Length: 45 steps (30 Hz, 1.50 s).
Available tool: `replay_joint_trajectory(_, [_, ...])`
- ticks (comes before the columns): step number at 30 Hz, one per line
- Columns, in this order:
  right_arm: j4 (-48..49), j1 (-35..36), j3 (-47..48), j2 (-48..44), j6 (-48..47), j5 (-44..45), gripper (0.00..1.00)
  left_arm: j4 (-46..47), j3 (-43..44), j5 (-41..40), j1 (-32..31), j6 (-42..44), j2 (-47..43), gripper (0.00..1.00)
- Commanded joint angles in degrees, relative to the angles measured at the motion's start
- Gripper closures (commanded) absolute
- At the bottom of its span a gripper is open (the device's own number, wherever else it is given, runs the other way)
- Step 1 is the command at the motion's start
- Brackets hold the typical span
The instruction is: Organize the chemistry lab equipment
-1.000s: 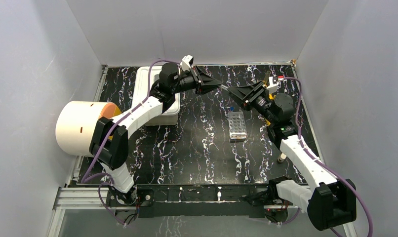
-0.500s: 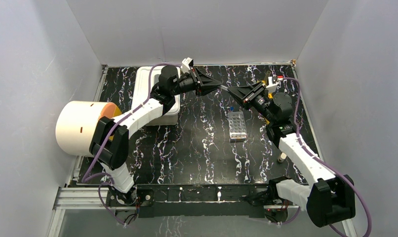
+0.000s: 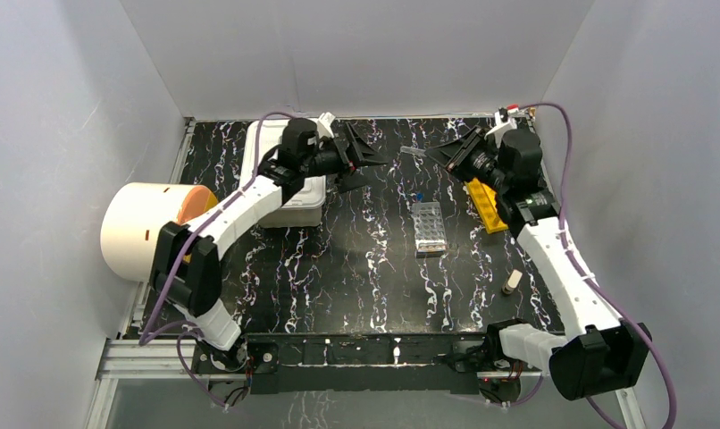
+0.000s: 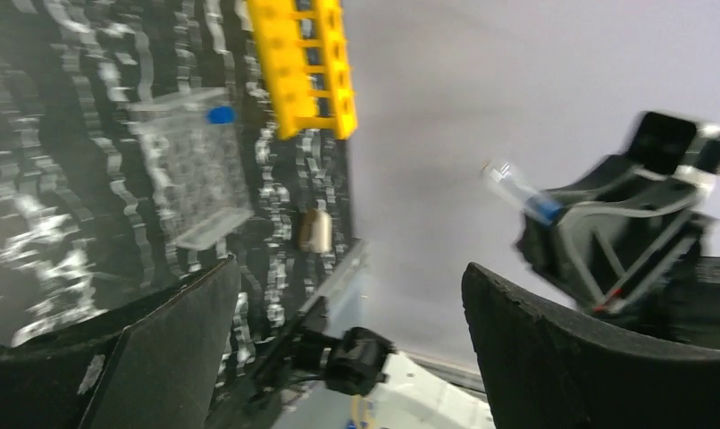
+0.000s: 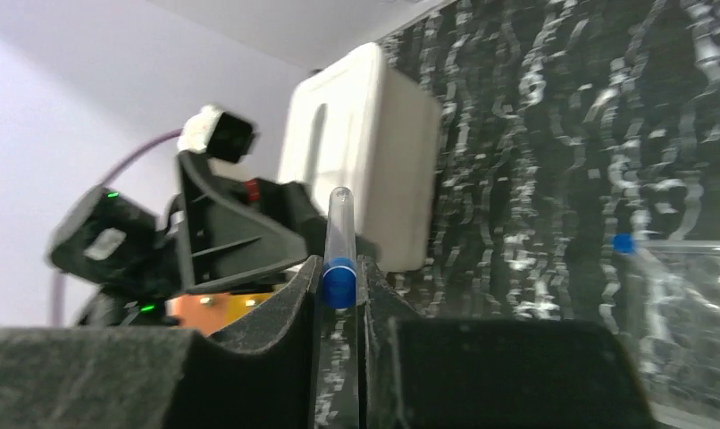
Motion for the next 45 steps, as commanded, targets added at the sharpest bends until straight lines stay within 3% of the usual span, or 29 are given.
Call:
replay_joint_trajectory(1, [-28.39,-0.68,12.7,1.83,-21.8,11.37,0.85,-21.38,2.63,-6.29,2.22,22.93,-9.25,0.06])
replay_joint_trajectory(5, [-43.04,-0.73,18.26,6.66,-30.39,18.56,0.84,-28.97,3.13,-7.39,2.23,34.04,-12.82,0.05])
replay_joint_trajectory(12, [-49.85,-0.81,19.83,12.52,-36.25,23.63,0.85,-35.13,4.79,-9.46,2.23,41.19,-14.88,0.05])
replay_joint_trajectory(30, [-47.55,11.95,26.71,29.99,-35.95,30.37,0.84,-38.68,3.83,-14.89,2.32,46.53,-16.07,0.04])
replay_joint_trajectory(45, [-44.85,12.88,28.45,35.4,-35.02,30.87,0.84,-38.56,3.51,-16.2,2.4,47.58,-16.74,0.03])
